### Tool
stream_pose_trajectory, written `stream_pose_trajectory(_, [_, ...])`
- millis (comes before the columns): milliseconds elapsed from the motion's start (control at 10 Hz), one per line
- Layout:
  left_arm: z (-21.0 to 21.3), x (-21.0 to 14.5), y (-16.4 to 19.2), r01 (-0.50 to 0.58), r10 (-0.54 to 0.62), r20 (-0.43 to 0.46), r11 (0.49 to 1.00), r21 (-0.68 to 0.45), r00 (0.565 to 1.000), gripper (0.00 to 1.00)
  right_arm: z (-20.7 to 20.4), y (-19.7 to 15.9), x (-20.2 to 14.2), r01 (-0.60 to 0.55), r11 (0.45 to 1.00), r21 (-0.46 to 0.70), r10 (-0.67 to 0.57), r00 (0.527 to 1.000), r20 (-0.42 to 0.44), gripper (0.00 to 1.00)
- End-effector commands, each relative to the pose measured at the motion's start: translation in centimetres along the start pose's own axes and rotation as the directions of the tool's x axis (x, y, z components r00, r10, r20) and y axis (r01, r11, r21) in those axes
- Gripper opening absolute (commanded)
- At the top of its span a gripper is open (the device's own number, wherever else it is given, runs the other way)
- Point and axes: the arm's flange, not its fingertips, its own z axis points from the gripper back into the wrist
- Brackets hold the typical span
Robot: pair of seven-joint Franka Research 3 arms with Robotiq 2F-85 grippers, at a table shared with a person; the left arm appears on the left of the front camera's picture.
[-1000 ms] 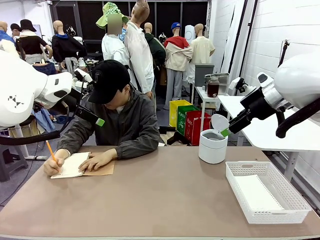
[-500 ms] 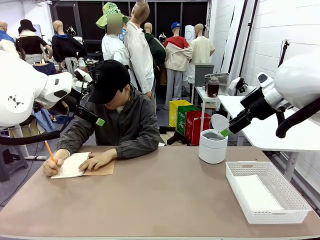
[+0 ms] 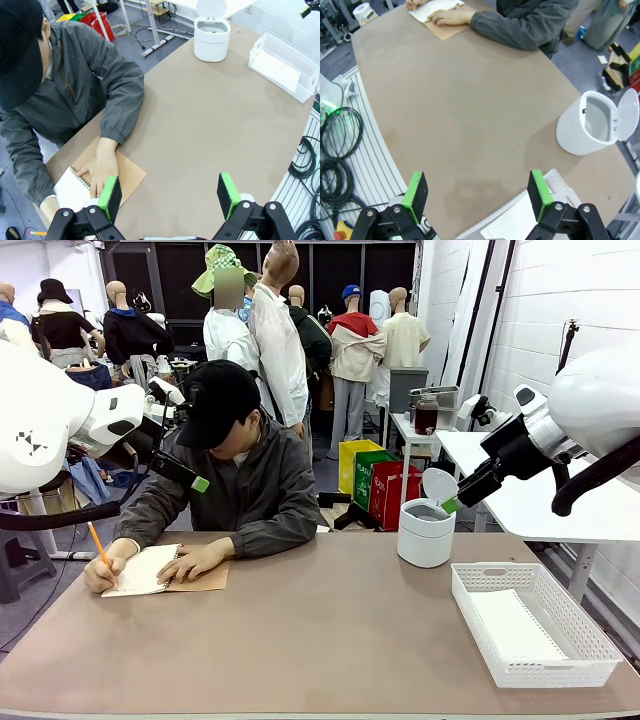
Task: Sort the paper based on its condition.
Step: If a person hands you a paper, place it in the Organizing basket , and if it's crumpled, put it in the Trash can.
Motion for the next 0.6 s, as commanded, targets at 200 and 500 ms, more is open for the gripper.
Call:
stream_pose_trajectory(200, [0.09, -0.01, 0.11, -0.004, 0.004, -0.004, 1.0, -0.007, 1.0, 1.0, 0.02, -0.05, 0.1, -0.005, 1.0, 0.004, 0.005, 1.0, -0.003, 1.0])
stream_pose_trajectory(500, [0.09, -0.01, 0.11, -0.004, 0.004, -0.004, 1.0, -0.007, 1.0, 1.0, 0.02, -0.05, 0.1, -0.005, 1.0, 0.004, 0.005, 1.0, -0.003, 1.0])
